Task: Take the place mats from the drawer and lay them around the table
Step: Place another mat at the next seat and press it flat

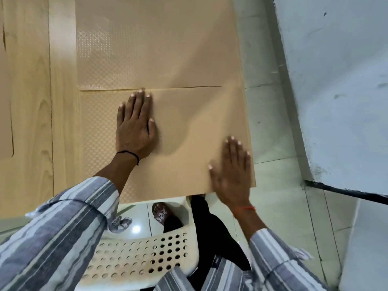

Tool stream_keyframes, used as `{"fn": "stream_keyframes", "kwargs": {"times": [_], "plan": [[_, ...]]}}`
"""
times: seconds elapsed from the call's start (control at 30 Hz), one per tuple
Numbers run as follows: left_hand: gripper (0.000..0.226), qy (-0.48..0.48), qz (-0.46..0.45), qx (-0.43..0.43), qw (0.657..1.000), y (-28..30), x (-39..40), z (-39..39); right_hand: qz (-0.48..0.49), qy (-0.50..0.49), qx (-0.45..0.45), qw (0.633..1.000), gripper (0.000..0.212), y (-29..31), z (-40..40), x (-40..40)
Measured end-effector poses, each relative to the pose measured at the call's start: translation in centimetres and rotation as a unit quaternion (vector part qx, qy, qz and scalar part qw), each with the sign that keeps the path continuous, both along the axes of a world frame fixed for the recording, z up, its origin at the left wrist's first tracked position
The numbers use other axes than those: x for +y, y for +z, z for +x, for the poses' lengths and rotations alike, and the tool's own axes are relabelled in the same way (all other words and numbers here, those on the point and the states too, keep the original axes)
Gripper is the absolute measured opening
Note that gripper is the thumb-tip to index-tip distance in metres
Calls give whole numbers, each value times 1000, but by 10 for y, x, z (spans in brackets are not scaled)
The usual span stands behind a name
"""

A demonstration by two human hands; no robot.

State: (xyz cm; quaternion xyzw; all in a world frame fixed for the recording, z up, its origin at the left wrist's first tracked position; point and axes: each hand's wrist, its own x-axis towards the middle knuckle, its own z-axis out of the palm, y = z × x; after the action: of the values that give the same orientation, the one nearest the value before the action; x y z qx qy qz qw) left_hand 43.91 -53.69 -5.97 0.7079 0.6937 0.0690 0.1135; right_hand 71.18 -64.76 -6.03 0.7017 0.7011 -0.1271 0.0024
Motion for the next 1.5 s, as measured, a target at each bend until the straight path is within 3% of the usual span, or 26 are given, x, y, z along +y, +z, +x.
{"fn": "stream_keyframes", "kwargs": {"times": [0.2,0.43,0.77,0.93,1.07,1.13,1.23,1.3,1.5], "plan": [[65,-1,3,-9,1000,0,0,-1,7,-87,-21,996,78,6,40,-8],[65,-2,2,7,1000,-2,1,-2,68,58,92,992,67,19,-76,68],[63,-15,-15,17,1000,-2,1,-10,76,68,37,994,60,-11,-117,105],[62,132,-40,20,990,2,-9,-65,82,64,41,994,60,-13,-116,104],[66,194,-36,17,980,7,-22,-67,80,65,44,994,60,-11,-117,104],[66,154,-23,7,988,7,-16,-41,78,63,43,994,61,-11,-118,104],[64,6,-23,4,1000,2,-14,6,73,59,43,995,63,-13,-118,105],[61,-28,-27,22,999,-3,-23,13,74,60,40,995,63,-14,-119,105],[58,148,-32,13,988,1,-68,-68,76,58,43,995,63,-14,-119,104]]}}
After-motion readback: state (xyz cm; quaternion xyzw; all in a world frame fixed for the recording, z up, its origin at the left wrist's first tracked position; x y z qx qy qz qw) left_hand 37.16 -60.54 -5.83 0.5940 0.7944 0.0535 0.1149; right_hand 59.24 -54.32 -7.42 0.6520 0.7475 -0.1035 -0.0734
